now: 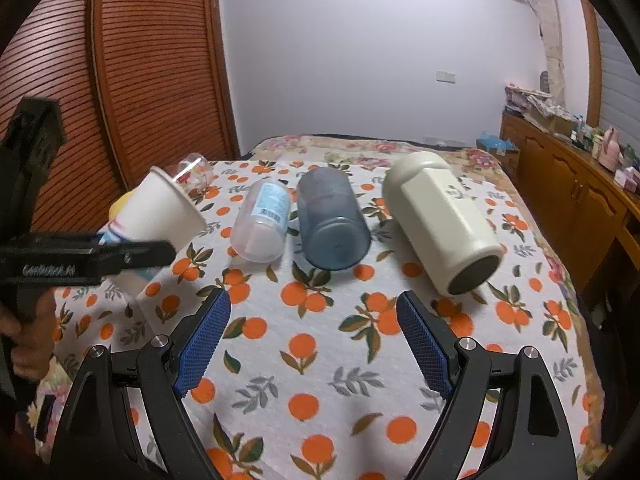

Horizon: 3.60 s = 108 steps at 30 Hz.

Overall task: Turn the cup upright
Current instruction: 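Lift the paper cup with the left gripper, set it down, open, then move the right gripper to the paper cup and close on its body, then lift the paper cup with the right gripper and start rotating it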

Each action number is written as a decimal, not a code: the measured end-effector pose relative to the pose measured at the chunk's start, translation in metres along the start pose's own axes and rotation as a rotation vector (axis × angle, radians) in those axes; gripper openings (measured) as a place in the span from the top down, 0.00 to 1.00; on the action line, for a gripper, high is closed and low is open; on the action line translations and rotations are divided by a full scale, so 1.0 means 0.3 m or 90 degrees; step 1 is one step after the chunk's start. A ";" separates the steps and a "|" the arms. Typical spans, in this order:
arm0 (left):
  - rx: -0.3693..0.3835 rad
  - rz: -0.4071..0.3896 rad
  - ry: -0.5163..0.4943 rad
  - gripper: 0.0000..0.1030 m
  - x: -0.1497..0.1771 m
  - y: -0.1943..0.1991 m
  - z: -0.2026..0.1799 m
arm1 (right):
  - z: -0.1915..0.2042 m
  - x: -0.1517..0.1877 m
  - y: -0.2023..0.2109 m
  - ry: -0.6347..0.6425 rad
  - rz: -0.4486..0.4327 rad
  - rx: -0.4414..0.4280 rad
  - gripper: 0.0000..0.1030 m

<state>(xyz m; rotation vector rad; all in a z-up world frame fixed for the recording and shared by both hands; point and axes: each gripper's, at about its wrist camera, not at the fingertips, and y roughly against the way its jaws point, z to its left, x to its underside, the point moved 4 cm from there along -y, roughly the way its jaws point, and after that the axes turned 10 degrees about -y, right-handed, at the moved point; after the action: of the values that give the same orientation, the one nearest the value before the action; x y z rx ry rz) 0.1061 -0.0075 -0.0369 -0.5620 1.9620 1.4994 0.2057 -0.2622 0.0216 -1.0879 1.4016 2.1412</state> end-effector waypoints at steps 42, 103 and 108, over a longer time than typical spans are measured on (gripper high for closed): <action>-0.028 -0.013 -0.031 0.34 0.046 0.083 -0.156 | -0.043 0.070 0.065 -0.052 0.047 -0.015 0.16; -0.136 -0.049 -0.004 0.19 0.187 0.168 0.047 | 0.119 0.044 -0.288 -0.058 0.330 -0.072 0.34; -0.136 -0.048 -0.003 0.19 0.188 0.167 0.045 | 0.130 0.030 -0.308 -0.058 0.335 -0.076 0.34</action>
<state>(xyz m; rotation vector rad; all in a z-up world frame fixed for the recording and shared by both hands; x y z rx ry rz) 0.0351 0.0206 -0.0423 -0.7148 1.7680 1.6713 0.2447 -0.1875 -0.0337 -0.6960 1.6743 2.6258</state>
